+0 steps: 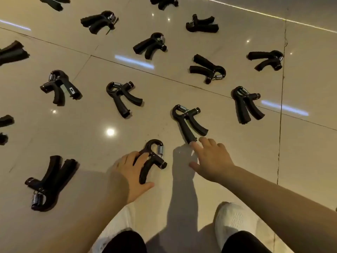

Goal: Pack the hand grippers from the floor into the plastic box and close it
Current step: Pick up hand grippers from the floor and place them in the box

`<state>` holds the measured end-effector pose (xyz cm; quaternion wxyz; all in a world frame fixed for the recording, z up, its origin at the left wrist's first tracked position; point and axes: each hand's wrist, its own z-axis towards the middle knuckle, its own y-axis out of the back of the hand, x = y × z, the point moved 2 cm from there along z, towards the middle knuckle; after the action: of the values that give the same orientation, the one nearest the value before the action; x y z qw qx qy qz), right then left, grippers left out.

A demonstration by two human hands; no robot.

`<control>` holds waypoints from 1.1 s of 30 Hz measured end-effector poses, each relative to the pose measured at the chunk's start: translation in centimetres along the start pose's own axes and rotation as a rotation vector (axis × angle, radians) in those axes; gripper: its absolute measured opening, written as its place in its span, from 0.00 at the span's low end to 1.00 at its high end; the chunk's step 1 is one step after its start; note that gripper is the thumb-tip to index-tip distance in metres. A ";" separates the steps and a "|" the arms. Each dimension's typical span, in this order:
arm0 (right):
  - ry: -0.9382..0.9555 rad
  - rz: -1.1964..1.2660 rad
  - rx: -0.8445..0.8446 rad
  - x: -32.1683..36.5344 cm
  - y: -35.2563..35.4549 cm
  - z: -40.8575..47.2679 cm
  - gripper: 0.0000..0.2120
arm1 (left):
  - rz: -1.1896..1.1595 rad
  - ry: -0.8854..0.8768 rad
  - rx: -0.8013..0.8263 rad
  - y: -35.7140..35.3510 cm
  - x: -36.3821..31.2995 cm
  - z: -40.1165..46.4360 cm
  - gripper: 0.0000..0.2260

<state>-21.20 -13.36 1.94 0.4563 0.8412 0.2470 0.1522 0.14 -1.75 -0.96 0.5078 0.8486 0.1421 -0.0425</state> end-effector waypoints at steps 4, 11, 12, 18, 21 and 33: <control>-0.137 0.052 -0.163 -2.1 -0.1 4.1 0.27 | -0.015 -0.098 -0.189 -2.6 1.2 0.2 0.39; -0.218 0.050 -0.166 -1.9 -1.4 7.1 0.38 | -0.007 -0.092 -0.321 -2.8 0.9 0.6 0.38; -0.218 0.030 -0.177 -1.6 -1.4 7.2 0.37 | -0.013 -0.089 -0.326 -2.8 0.8 0.6 0.38; -0.210 0.016 -0.212 -1.7 -2.2 5.3 0.25 | -0.057 -0.051 -0.279 -2.9 1.3 0.3 0.44; -0.161 0.072 -0.183 -2.8 -3.6 2.6 0.30 | -0.034 -0.081 -0.269 -2.8 1.8 0.3 0.48; -0.058 -0.002 -0.092 -4.7 -7.0 -2.4 0.41 | -0.178 -0.054 -0.385 -4.3 1.5 -2.0 0.38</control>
<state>-28.18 -11.08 -2.77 0.5016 0.8231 0.2274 0.1384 0.20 2.17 -3.98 0.6586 0.7185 0.2083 -0.0820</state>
